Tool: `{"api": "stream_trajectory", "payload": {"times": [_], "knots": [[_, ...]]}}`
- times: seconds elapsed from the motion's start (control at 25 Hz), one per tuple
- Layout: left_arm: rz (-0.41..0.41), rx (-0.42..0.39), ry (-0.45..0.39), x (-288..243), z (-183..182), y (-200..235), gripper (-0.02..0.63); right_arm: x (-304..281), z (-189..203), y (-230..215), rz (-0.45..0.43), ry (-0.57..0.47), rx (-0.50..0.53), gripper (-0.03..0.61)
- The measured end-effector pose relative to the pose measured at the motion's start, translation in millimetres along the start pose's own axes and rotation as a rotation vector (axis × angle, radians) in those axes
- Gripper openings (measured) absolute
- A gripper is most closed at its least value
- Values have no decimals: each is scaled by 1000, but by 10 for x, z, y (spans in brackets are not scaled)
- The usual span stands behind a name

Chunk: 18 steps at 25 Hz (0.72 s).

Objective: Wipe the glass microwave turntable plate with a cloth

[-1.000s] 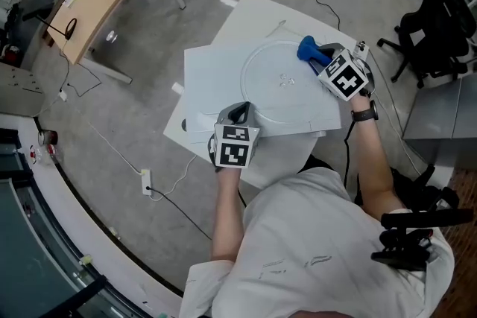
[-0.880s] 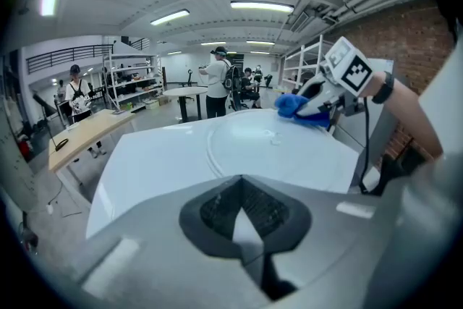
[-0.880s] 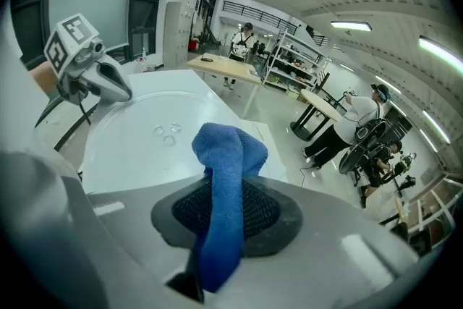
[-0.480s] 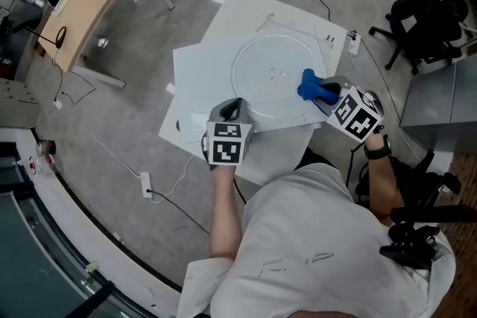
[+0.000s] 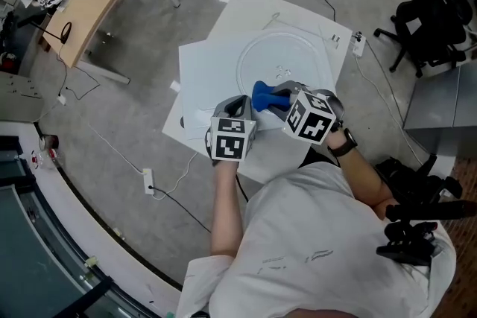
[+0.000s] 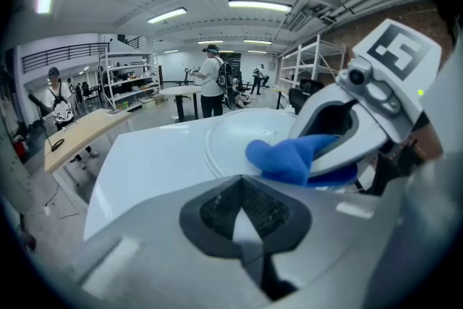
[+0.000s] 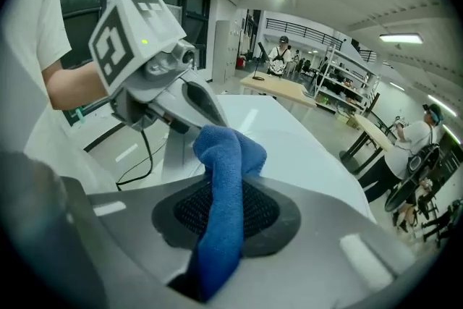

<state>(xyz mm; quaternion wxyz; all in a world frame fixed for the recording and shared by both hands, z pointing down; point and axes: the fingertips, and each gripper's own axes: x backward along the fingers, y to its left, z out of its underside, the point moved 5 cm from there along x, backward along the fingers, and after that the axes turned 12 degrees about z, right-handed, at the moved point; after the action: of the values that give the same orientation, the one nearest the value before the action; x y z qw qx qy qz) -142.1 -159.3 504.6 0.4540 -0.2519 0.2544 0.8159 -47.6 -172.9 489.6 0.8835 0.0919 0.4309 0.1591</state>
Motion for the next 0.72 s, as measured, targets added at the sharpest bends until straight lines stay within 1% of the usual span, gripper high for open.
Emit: {"api": "stream_trajectory", "payload": {"times": [0.16, 0.28, 0.4, 0.52, 0.64, 0.72], "knots": [[3, 5, 1, 2, -4, 5, 2, -308, -235, -195, 60, 1, 62, 77], [0, 2, 1, -3, -3, 7, 2, -506, -311, -452, 116, -4, 69, 77], [-13, -13, 2, -7, -6, -10, 2, -609, -230, -863, 169, -2, -11, 77], [-16, -15, 0, 5, -11, -15, 2, -558, -19, -1244, 226, 36, -90, 77], [-5, -7, -3, -4, -6, -12, 2, -399, 256, -1468, 277, 68, -141, 78], [-5, -5, -3, -5, -4, -3, 2, -288, 440, -1533, 307, 86, -178, 78]]}}
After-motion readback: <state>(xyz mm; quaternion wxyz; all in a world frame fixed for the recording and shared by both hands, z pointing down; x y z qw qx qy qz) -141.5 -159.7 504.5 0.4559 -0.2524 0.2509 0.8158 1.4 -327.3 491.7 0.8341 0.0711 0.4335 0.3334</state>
